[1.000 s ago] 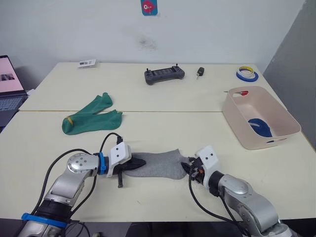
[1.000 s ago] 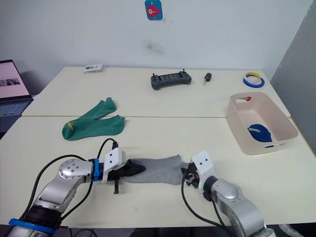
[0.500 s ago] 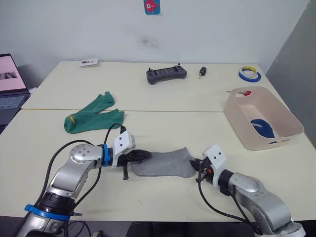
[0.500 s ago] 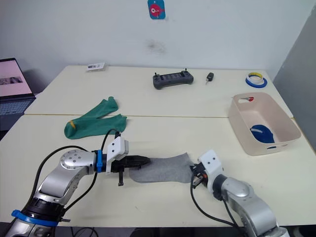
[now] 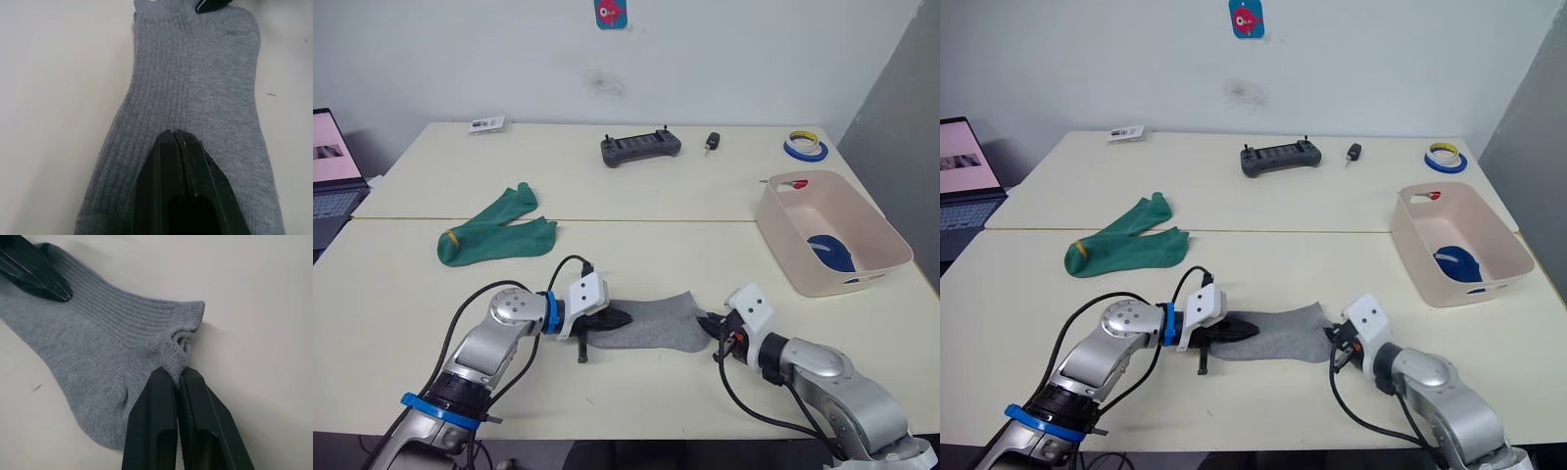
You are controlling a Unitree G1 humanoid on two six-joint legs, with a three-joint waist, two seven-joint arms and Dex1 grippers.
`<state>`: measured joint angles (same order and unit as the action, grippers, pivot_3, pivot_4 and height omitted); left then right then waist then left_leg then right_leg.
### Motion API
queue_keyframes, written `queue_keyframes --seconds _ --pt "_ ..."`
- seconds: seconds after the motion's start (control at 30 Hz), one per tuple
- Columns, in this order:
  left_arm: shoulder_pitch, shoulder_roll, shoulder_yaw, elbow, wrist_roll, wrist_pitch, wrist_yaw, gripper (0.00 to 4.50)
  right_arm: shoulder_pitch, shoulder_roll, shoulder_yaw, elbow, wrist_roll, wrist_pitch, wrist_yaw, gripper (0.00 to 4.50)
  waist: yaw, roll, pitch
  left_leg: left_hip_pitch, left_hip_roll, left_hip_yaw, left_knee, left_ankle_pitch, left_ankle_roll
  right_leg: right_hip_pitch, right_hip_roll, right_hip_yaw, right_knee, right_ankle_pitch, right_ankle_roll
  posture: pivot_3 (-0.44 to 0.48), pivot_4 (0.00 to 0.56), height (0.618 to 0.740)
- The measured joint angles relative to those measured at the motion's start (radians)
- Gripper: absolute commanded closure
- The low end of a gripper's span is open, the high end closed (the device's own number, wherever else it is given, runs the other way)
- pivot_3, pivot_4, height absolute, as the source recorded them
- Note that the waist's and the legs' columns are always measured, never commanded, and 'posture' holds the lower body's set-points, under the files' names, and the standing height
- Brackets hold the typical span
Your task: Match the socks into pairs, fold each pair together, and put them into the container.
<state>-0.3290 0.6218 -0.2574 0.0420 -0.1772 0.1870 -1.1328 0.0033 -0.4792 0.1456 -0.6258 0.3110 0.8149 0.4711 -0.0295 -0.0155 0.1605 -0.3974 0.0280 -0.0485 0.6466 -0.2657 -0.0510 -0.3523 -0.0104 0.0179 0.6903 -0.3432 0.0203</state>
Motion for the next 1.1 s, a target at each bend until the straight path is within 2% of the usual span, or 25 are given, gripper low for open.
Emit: queue_keyframes --seconds 0.47,0.77,1.1 --pt "-0.043 -0.058 -0.021 0.004 0.014 0.033 0.01 4.5 -0.029 -0.085 -0.05 0.036 0.008 -0.04 0.061 4.47 0.0 0.0 0.0 0.0 0.0 0.0 0.0 0.0 0.0 0.0 0.0 0.0 0.0 0.0 0.0 0.0 0.15 0.74" --pt "-0.055 -0.072 -0.031 0.03 0.045 0.017 0.014 4.5 -0.034 -0.083 -0.047 0.033 0.025 -0.036 0.073 4.47 0.0 0.0 0.0 0.0 0.0 0.0 0.0 0.0 0.0 0.0 0.001 0.0 0.0 0.0 0.0 0.0 0.15 0.74" --pt "-0.055 -0.07 -0.031 0.035 0.058 0.001 0.012 4.5 -0.224 -0.036 0.026 -0.096 0.15 0.207 0.056 4.47 -0.001 0.0 0.0 0.0 0.0 -0.001 0.001 0.0 0.0 0.001 0.001 0.0 0.0 0.0 0.0 0.0 0.15 0.74"
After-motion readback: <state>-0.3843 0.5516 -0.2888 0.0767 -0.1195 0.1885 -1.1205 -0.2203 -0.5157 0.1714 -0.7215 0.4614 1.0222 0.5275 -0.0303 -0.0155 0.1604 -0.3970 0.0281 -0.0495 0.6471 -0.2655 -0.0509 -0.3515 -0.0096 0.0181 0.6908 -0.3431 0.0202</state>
